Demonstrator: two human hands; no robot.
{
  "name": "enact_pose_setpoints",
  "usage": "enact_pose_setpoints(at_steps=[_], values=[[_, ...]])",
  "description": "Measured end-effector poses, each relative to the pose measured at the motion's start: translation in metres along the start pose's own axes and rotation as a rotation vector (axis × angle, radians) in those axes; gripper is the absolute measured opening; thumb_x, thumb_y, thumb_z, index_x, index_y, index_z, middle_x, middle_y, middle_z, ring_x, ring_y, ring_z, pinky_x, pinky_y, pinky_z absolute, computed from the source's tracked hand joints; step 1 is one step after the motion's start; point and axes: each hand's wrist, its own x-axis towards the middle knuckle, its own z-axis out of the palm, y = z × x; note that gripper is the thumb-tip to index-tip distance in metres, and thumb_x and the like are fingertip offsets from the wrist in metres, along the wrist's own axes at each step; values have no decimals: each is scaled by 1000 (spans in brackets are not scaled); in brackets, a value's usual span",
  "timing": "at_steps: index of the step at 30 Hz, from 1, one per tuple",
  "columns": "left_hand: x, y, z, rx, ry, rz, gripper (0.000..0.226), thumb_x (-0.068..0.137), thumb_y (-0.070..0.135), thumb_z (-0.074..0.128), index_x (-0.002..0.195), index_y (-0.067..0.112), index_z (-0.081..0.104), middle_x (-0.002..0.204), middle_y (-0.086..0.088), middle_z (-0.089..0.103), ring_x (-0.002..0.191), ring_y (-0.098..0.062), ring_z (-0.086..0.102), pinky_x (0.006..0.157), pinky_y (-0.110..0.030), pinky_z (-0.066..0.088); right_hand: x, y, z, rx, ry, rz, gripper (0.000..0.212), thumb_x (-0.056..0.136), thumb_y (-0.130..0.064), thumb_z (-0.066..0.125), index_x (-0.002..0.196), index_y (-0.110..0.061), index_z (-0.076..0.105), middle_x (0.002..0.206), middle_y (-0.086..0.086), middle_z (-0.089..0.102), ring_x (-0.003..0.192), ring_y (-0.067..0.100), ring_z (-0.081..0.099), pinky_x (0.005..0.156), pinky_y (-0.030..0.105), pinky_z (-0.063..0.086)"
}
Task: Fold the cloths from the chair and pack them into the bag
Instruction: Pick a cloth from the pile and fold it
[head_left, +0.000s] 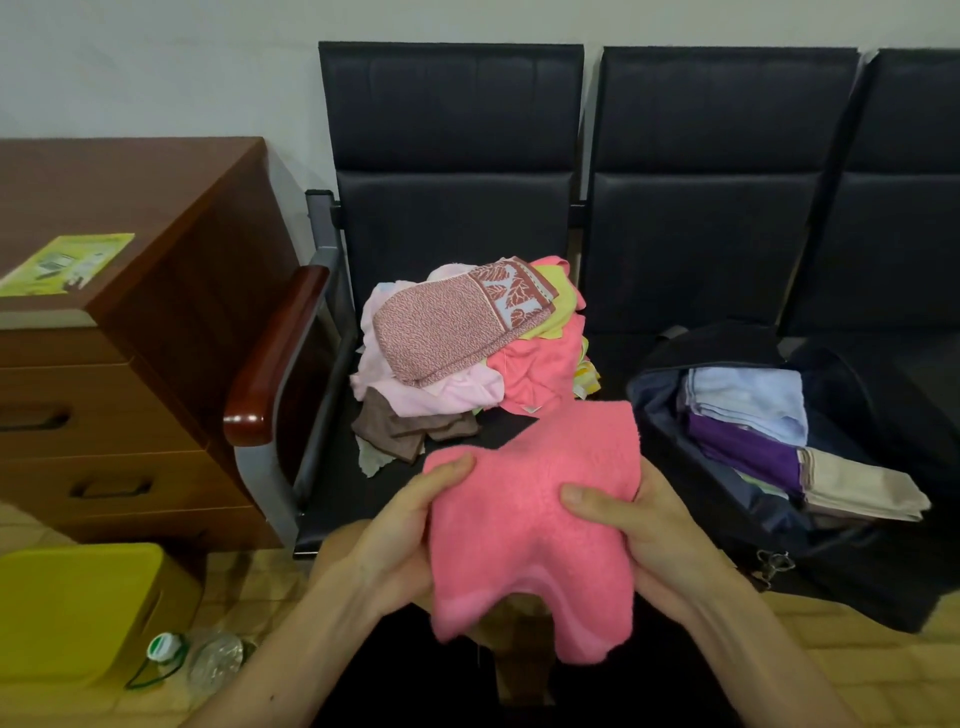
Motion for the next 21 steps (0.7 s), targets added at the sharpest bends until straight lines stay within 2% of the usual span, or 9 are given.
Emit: enact_pose_setpoints(at_steps=[2,4,6,8,13,15,17,19,21], values=[[2,7,-4,111,99,112,27,75,26,74,94,8,80,100,-21,73,87,-30,72,82,-41,59,3,0,-4,-127,103,13,79,59,-18,92,129,-17,56,110,12,72,99,32,71,77,47,60],[3,14,-2,280,151,237,33,74,28,80,97,4,77,97,-21,74,88,-32,71,82,-42,58,9,-3,-8,-192,252,11,60,74,-11,81,126,-21,52,105,12,67,92,31,71,74,47,60],[5,20,-1,419,169,323,37,72,30,77,94,1,75,88,-16,76,78,-24,73,65,-31,57,16,-6,-10,-204,312,-50,58,79,-12,78,126,-27,47,99,13,64,84,27,70,67,40,59],[6,29,3,467,186,381,30,72,28,72,87,2,74,76,-8,75,65,-15,71,53,-22,53,22,-11,-11,-272,268,-155,53,82,-13,77,126,-26,51,92,14,71,78,25,72,63,35,59],[11,63,2,519,214,424,36,74,34,71,94,5,74,88,-8,77,77,-17,72,65,-25,59,33,-45,-11,-467,30,-327,57,74,-5,81,121,-28,57,106,10,74,97,23,72,79,40,60],[11,78,4,554,232,413,44,72,41,70,98,6,74,90,-6,77,79,-17,72,61,-25,57,37,-58,-7,-574,0,-379,58,70,-6,85,116,-31,59,112,7,71,101,20,70,82,39,60],[11,92,8,524,238,379,49,71,44,71,102,6,72,97,-7,74,90,-19,69,68,-29,55,41,-68,-2,-681,-25,-408,54,69,-8,87,111,-33,62,115,1,68,103,15,68,84,36,60],[10,102,14,444,251,326,51,70,43,70,104,6,68,104,-7,70,97,-21,65,74,-32,51,43,-76,2,-740,-52,-411,56,69,-10,87,115,-30,63,117,-3,66,105,12,66,89,34,58],[9,110,18,364,242,294,50,69,42,69,104,6,67,101,-7,69,93,-21,65,72,-34,52,45,-83,5,-820,-58,-418,65,68,-13,89,126,-22,61,118,-7,64,107,10,65,93,35,56]])
